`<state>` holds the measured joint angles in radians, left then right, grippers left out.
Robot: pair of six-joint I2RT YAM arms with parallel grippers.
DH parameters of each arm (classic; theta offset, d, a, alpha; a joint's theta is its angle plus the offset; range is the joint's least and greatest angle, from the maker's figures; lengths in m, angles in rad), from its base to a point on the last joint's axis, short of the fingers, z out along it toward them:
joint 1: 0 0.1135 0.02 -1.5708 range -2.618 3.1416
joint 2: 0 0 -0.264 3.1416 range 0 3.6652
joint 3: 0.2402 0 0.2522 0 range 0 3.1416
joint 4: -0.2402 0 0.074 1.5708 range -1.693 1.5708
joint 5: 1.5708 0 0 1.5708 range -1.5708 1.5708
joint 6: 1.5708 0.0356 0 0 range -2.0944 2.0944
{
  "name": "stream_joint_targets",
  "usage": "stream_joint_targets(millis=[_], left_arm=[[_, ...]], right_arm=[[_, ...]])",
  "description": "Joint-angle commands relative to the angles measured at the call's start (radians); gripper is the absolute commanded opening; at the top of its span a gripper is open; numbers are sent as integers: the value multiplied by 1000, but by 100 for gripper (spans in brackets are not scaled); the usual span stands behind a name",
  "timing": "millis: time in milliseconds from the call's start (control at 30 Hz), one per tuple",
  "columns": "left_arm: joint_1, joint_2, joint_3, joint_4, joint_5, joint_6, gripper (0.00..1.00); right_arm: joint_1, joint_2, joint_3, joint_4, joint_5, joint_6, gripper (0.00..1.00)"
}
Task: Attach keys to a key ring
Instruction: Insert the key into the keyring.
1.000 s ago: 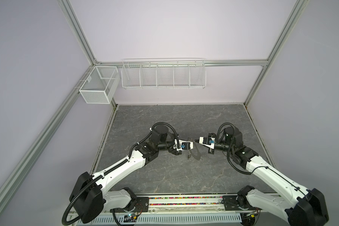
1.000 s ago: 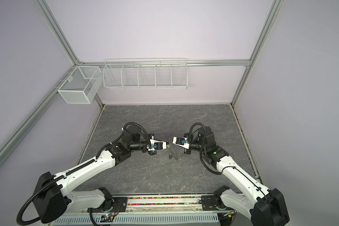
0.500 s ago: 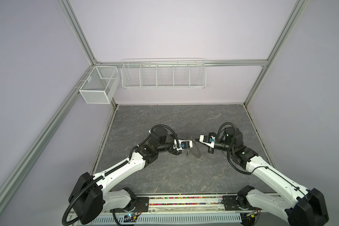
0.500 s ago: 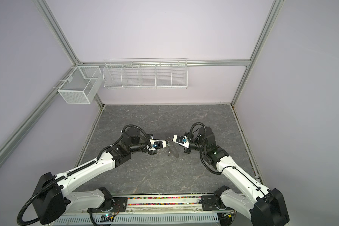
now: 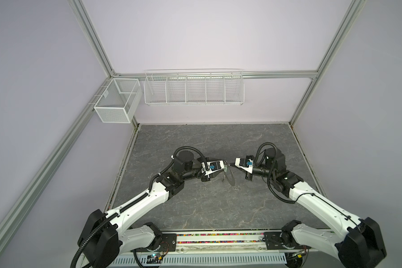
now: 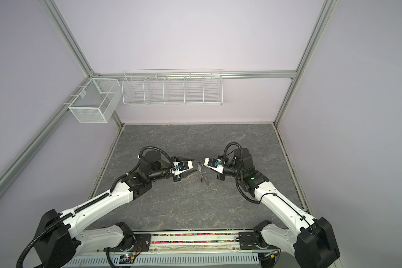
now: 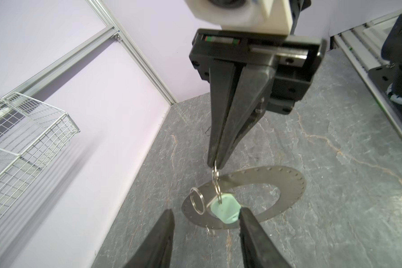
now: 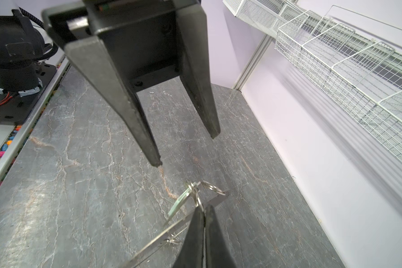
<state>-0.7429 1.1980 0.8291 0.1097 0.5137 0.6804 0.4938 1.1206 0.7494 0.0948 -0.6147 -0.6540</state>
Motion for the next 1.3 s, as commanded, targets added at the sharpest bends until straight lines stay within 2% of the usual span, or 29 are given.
stream_joint_targets(millis=[0,167,400,967,1167,1267], left_arm=[[4,28,52,-17,92,-64,46],[4,72,72,19,89,-125,43],[4,115,81,62,50,-179,34],[2,148,108,17,80,-121,11],[-1,143,114,1,91,-93,1],[-1,140,125,-12,92,-84,0]], right_arm=[[-8,2,31,26,-38,25,7],[-11,-4,27,33,-51,35,7],[-15,-24,14,39,-54,42,7],[-17,-23,16,39,-76,47,7],[-18,-7,25,43,-82,54,7],[-17,6,40,21,-74,56,7]])
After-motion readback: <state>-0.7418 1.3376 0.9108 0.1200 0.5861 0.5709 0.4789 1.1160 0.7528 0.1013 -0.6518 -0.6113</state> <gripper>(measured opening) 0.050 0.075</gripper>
